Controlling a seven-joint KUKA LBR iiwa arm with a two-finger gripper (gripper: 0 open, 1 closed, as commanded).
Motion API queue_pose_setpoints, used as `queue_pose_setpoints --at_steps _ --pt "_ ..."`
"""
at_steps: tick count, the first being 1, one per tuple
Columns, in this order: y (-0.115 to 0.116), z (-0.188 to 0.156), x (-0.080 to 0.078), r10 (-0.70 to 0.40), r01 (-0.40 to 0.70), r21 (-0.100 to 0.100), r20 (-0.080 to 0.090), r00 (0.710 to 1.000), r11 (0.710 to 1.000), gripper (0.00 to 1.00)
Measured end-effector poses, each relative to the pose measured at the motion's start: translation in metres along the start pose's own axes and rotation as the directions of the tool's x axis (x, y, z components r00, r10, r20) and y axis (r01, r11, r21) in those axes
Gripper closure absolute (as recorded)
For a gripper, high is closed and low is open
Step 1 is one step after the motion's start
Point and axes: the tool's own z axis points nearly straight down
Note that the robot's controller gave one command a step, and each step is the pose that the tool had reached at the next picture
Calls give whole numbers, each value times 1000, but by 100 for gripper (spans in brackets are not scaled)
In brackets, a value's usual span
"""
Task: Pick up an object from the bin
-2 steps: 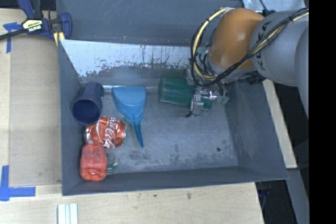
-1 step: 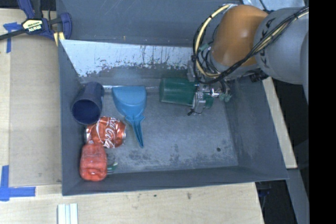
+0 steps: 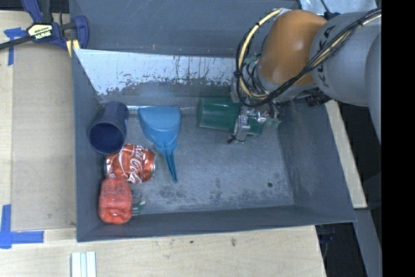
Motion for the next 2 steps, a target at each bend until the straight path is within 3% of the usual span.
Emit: queue_pose_setpoints --at_steps 1,2 --pt "2 15 2 39 -39 3 -8 999 999 100" --pt "2 15 2 39 -39 3 -8 999 999 100"
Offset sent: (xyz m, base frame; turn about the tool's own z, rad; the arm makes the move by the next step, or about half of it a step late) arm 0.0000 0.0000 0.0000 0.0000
